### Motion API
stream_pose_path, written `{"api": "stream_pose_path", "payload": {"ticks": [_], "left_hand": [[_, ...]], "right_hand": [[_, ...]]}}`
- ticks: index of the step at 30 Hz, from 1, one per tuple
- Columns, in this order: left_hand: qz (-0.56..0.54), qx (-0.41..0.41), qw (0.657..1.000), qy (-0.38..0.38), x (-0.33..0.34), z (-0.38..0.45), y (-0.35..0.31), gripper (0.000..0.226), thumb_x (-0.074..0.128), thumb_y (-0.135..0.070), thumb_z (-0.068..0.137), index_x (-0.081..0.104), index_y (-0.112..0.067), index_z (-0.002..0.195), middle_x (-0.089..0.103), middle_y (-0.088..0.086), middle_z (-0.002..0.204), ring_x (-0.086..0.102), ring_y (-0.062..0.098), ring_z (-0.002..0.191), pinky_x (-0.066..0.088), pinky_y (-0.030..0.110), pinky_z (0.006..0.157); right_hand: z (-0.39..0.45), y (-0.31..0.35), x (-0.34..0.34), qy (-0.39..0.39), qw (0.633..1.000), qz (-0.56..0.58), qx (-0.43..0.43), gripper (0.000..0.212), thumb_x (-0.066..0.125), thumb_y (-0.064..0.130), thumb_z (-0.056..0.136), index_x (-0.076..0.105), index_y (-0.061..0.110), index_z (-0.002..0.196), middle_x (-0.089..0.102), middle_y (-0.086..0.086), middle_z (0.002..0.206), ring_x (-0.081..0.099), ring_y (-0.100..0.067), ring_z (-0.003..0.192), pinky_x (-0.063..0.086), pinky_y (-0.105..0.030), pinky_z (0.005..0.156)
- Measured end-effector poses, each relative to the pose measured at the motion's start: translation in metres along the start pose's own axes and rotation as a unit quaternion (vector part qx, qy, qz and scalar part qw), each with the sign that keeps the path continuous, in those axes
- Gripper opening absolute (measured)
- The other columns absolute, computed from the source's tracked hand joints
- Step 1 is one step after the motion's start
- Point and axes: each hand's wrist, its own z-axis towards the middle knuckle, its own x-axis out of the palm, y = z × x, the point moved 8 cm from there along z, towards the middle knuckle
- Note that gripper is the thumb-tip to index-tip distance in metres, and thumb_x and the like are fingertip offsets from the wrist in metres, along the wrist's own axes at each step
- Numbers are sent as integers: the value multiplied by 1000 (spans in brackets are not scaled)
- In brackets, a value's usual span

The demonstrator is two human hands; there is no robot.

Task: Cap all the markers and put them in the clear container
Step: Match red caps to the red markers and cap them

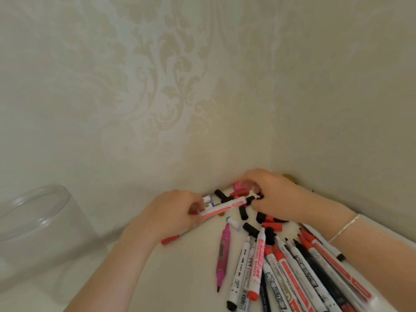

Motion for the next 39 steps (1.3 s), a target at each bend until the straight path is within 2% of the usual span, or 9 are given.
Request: {"api": "stream_pose_path", "payload": {"ticks": [5, 10, 15, 21, 27, 30, 32, 35, 39], "left_hand": [[99, -76, 985, 119, 31, -19, 25, 21, 63, -36, 82, 65, -31, 103, 67, -10, 109, 62, 15, 101, 44, 24, 78], [160, -91, 977, 105, 35, -9, 17, 26, 62, -30, 82, 66, -24, 107, 66, -1, 110, 63, 20, 102, 48, 28, 79], [198, -106, 966, 125, 39, 1, 12, 28, 65, -23, 80, 62, -20, 107, 65, 1, 111, 64, 21, 102, 46, 28, 75], [213, -112, 962, 128, 39, 4, 12, 29, 66, -23, 81, 60, -18, 109, 66, 1, 111, 65, 21, 102, 44, 28, 74], [181, -71, 980, 50, 29, 17, -8, 25, 60, -31, 88, 60, -20, 110, 63, 4, 113, 63, 25, 102, 41, 28, 73], [63, -36, 997, -19, 20, 35, -25, 21, 55, -36, 90, 63, -24, 105, 64, 3, 109, 61, 26, 101, 44, 29, 77], [-29, 13, 998, -46, 21, 51, -39, 22, 56, -28, 89, 65, -25, 109, 64, 3, 108, 61, 25, 102, 45, 30, 79], [-66, 96, 992, -42, 29, 68, -66, 36, 52, -11, 90, 64, -21, 123, 61, 4, 117, 56, 24, 109, 45, 34, 90], [31, 150, 987, -42, 43, 86, -83, 38, 50, -13, 92, 63, -26, 125, 56, -3, 131, 49, 22, 119, 37, 33, 98]], "right_hand": [[-21, -15, 19, 132, 991, -11, 37, 27, 55, 1, 83, 60, 25, 95, 58, 1, 89, 50, -7, 67, 43, -17, 57], [-32, 6, 48, 242, 968, -63, -28, 34, 60, 3, 80, 66, 26, 104, 49, 0, 103, 53, -17, 86, 50, -29, 71], [-34, 13, 62, 266, 955, -114, -62, 26, 65, 12, 82, 66, 27, 102, 31, 20, 90, 51, -13, 93, 50, -24, 77], [-31, 13, 65, 241, 957, -145, -73, 19, 62, 9, 83, 66, 23, 96, 33, 13, 89, 51, -14, 92, 47, -22, 71], [-18, 6, 29, 167, 980, -96, -48, 25, 59, 5, 79, 51, 29, 76, 54, 6, 94, 54, -14, 82, 51, -28, 70], [-12, 4, -4, 57, 996, -55, -26, 16, 60, 11, 79, 48, 23, 83, 54, 5, 83, 48, -8, 66, 40, -21, 56], [-9, -4, -23, -49, 998, 25, 3, 19, 64, 18, 77, 47, 21, 86, 56, 1, 79, 50, -13, 65, 43, -27, 59], [-9, -25, -37, -171, 951, 247, 76, 15, 64, 10, 80, 50, 13, 84, 57, -7, 73, 52, -17, 58, 46, -28, 55], [-12, -48, -32, -196, 854, 461, 141, 11, 55, -3, 84, 49, 6, 81, 61, -12, 57, 55, -21, 44, 47, -28, 44]]}}
